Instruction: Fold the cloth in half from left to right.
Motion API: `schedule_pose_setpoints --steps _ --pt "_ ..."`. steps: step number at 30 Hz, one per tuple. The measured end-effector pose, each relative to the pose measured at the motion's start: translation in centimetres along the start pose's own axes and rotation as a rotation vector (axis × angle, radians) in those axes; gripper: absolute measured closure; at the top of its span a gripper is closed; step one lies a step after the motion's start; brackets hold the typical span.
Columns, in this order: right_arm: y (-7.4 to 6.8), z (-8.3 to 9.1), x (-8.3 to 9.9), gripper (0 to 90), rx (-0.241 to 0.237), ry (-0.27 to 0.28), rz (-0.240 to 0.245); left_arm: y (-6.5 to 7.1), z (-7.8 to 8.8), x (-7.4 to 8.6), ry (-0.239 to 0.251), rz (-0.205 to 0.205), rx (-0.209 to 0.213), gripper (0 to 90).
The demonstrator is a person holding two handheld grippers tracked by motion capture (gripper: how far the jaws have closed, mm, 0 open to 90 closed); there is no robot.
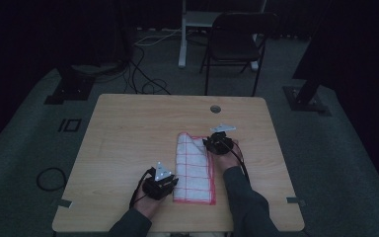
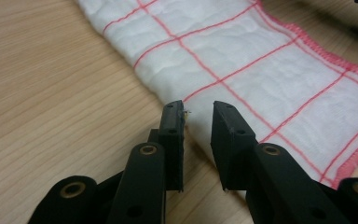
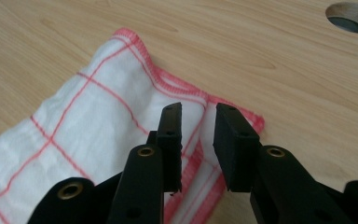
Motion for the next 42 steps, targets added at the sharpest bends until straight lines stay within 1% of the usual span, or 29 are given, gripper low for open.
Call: schedule_pose_setpoints --steps 2,4,7,9,10,12,14,18,21,24,26,27,28,29,30,35,39,42 --pt "0.0 -0.4 -0.2 72.3 -0.003 -0.013 -0.008 -0.2 0.0 0.2 -0.002 0.009 -0.001 74.8" --pt "0.0 -1.0 -0.2 71.4 -0.008 -0.03 -0.019 -0.3 -0.1 0.3 -0.01 0.01 -0.004 74.8" --pt "0.1 -1.8 -0.1 65.6 -0.018 -0.05 -0.037 -0.3 -0.2 0.4 -0.012 0.009 -0.003 74.7" --pt "0.3 -2.3 0.0 64.7 -0.023 -0.063 -0.058 -0.2 -0.3 0.4 -0.013 0.008 0.0 74.6" --pt "0.4 -2.5 0.0 66.7 -0.032 -0.068 -0.067 -0.1 -0.3 0.4 -0.013 0.008 0.0 74.6" --pt "0.4 -2.5 0.0 76.2 -0.046 -0.069 -0.067 -0.1 -0.4 0.4 -0.015 0.006 0.001 74.6" --pt "0.5 -2.1 -0.2 84.0 -0.045 -0.058 -0.065 -0.1 -0.4 0.4 -0.016 0.004 0.001 74.6" --pt "0.8 -1.0 -0.7 85.6 -0.029 -0.034 -0.051 0.2 -0.4 0.3 -0.017 0.002 0.014 74.6" --pt "1.0 -0.4 -0.9 85.1 -0.013 -0.028 -0.036 0.4 -0.6 0.4 -0.022 -0.008 0.016 74.7" --pt "1.1 0.0 -1.1 85.0 0.0 -0.027 -0.019 0.5 -0.7 0.4 -0.026 -0.009 0.017 75.0" --pt "1.1 0.2 -1.3 83.3 0.034 -0.028 0.003 0.5 -0.7 0.4 -0.024 -0.008 0.018 75.0" --pt "1.1 0.2 -1.3 83.3 0.034 -0.028 0.003 0.5 -0.7 0.4 -0.024 -0.008 0.018 74.9" --pt "1.1 0.3 -1.4 80.1 0.064 -0.023 0.007 0.5 -0.8 0.5 -0.023 -0.007 0.02 74.9" --pt "1.5 0.6 -1.5 78.2 0.107 -0.008 -0.01 0.4 -0.8 0.5 -0.023 -0.007 0.02 74.9" --pt "1.6 0.8 -1.6 77.8 0.104 -0.004 -0.021 0.4 -0.8 0.5 -0.024 -0.007 0.02 74.9" --pt "1.8 1.0 -1.4 74.9 0.095 -0.005 -0.012 0.4 -0.8 0.5 -0.022 -0.01 0.02 74.2" --pt "1.9 0.5 -1.2 74.6 0.092 -0.016 -0.022 0.3 -0.7 0.5 -0.021 -0.008 0.017 73.6" --pt "2.0 -0.1 -1.2 76.0 0.095 -0.032 -0.032 0.2 -0.7 0.4 -0.021 -0.008 0.014 73.2"
Point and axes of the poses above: each handheld gripper's, and its own axes: z roughly backward along the jaws, x roughly out of its underside, y roughly to its right, the point moved 4 cm from there along -z, roughly forward along the jaws, and after that the axes turned 13 degrees about -y, right-handed, at the moved point
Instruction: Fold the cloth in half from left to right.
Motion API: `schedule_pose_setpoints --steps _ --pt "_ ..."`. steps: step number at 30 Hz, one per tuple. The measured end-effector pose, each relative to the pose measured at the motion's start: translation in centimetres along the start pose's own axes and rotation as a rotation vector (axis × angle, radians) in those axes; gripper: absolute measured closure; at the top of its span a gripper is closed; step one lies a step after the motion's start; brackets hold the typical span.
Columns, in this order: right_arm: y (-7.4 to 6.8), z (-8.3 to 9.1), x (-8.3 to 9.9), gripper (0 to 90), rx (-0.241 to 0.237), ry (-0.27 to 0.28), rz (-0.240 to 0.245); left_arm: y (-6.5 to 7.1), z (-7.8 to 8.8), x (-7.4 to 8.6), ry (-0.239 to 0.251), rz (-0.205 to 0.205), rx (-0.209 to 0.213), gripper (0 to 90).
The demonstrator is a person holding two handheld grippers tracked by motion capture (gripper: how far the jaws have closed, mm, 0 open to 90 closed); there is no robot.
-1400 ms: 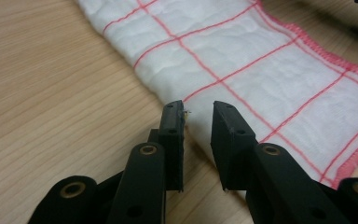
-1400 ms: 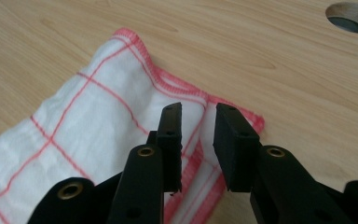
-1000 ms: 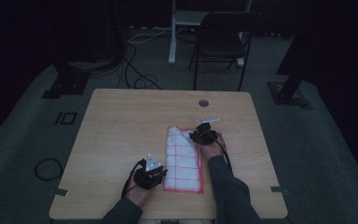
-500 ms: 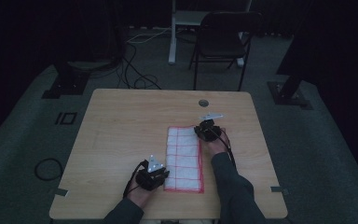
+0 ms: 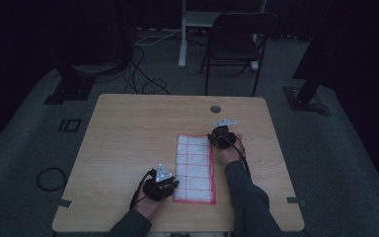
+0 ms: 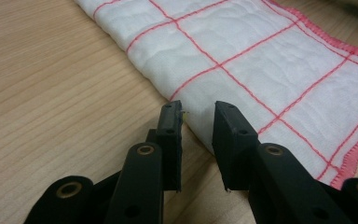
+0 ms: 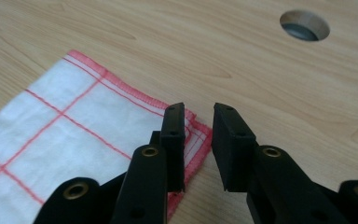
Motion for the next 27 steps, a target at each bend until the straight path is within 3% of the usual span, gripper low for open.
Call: schedule_pose_setpoints --steps 7,14,17,19,27 --pt "0.0 -1.7 0.2 75.5 0.004 -0.05 -0.007 -0.5 0.2 -0.1 0.005 0.012 -0.011 72.9" --pt "-0.5 -2.3 0.0 70.4 -0.03 -0.062 -0.007 -1.0 0.3 -0.4 0.011 0.022 -0.017 72.6" --pt "-0.6 -2.5 0.1 80.6 -0.062 -0.065 -0.013 -1.4 0.2 -0.8 0.012 0.019 -0.026 72.3" --pt "-0.7 -2.3 0.0 89.7 -0.045 -0.068 0.008 -1.9 0.1 -1.4 0.014 0.021 -0.035 72.3" --pt "0.3 -1.9 -0.1 90.0 -0.003 -0.051 -0.023 -4.4 -0.9 -4.3 0.029 0.036 -0.079 72.4"
Point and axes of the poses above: each handheld gripper's, and its own axes: z roughly backward along the jaws, x roughly out of its underside, y roughly to its right, the point moved 4 cm from there along -z, roughly forward along the jaws, and after that the axes turned 13 degrees about -y, right-handed, at the moved point
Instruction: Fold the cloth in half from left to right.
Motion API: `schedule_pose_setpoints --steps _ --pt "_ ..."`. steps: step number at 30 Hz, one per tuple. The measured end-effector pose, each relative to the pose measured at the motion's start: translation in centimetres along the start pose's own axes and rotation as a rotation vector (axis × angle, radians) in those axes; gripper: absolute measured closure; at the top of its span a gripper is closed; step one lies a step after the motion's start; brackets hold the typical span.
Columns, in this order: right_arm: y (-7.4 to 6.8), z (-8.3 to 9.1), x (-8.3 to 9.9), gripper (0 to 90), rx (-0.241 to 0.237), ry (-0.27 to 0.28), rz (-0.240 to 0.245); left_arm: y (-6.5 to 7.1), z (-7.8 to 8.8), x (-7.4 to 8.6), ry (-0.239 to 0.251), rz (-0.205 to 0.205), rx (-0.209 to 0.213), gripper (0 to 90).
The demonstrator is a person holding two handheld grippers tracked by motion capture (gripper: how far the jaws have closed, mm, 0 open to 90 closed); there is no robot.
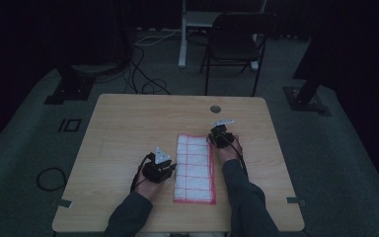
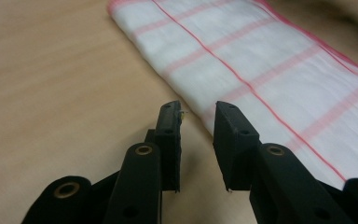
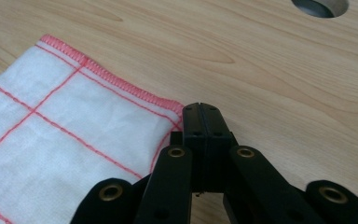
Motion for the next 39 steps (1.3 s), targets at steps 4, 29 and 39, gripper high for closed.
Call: schedule_pose_setpoints --steps 4,29,39 --pt "0.1 0.3 -0.1 90.0 -0.006 0.015 0.0 -1.2 -0.9 -1.5 0.002 0.021 -0.015 72.3" --pt "-0.1 0.5 0.3 64.8 -0.046 0.042 -0.012 -3.4 -4.2 -5.5 0.039 0.101 -0.03 64.6" --pt "0.4 0.5 0.6 58.1 -0.062 0.052 -0.044 -3.8 -5.6 -5.9 0.013 0.141 -0.021 62.0"
Point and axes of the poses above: each handheld gripper's, and its own axes: z roughly backward along the jaws, x roughly out of its underside, y roughly to its right, the point moved 4 cm from there along -z, roughly forward along the jaws, and after that the axes turned 13 degrees about -y, right-handed, at the moved point
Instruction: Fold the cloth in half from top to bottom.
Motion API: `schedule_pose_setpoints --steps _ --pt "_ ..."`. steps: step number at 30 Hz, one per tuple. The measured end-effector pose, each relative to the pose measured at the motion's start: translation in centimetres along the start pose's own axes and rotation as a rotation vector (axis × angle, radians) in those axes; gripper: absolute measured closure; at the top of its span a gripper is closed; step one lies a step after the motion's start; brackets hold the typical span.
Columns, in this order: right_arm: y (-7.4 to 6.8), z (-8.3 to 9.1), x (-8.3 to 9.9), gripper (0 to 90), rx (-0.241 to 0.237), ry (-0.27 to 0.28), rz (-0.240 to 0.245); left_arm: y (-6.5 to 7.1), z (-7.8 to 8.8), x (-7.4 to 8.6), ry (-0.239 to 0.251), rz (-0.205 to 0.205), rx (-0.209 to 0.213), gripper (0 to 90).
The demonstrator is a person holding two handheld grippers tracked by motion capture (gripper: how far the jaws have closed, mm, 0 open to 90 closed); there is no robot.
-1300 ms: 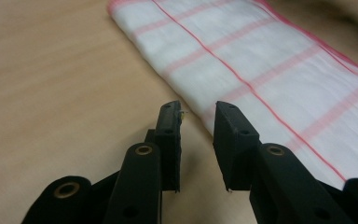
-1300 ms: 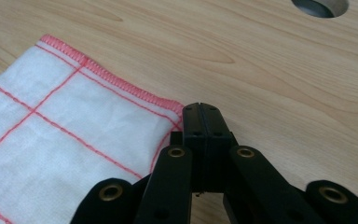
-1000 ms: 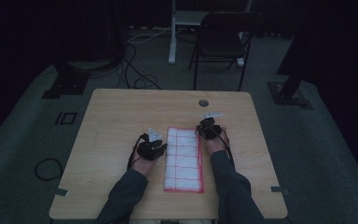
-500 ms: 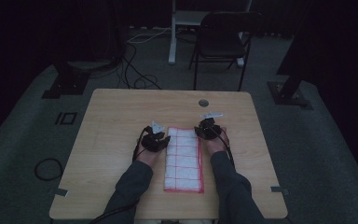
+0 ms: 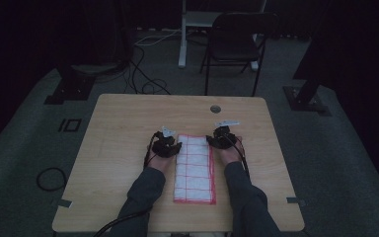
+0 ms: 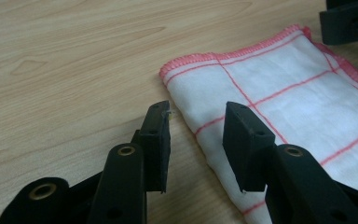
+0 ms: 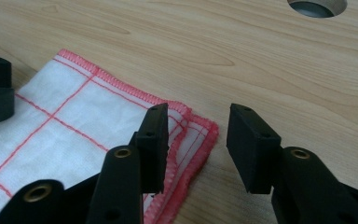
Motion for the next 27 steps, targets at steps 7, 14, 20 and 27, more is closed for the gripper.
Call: schedule_pose_setpoints --steps 7,14,20,27 --pt "0.0 -0.1 -0.2 56.6 -0.02 0.007 -0.028 -0.3 -0.3 -0.3 -0.011 0.018 -0.003 60.9" --pt "-0.4 -0.6 -0.5 55.4 -0.024 -0.001 -0.037 -0.4 -0.6 -0.2 -0.018 0.035 0.002 60.8" --pt "-0.4 -1.4 -0.5 57.1 0.02 -0.037 -0.055 -0.5 -0.6 -0.3 -0.024 0.044 0.002 60.0" --pt "0.0 -1.7 -0.3 59.1 0.004 -0.055 -0.085 -0.6 -0.7 -0.5 -0.027 0.052 0.009 59.6"
Point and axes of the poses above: each handheld gripper's, and its own axes: z roughly backward along the jaws, x roughly out of its underside, y roughly to its right, the point moved 4 cm from there along -z, roughly forward along the jaws, and after that the axes turned 13 degrees about -y, right-handed, at the moved point
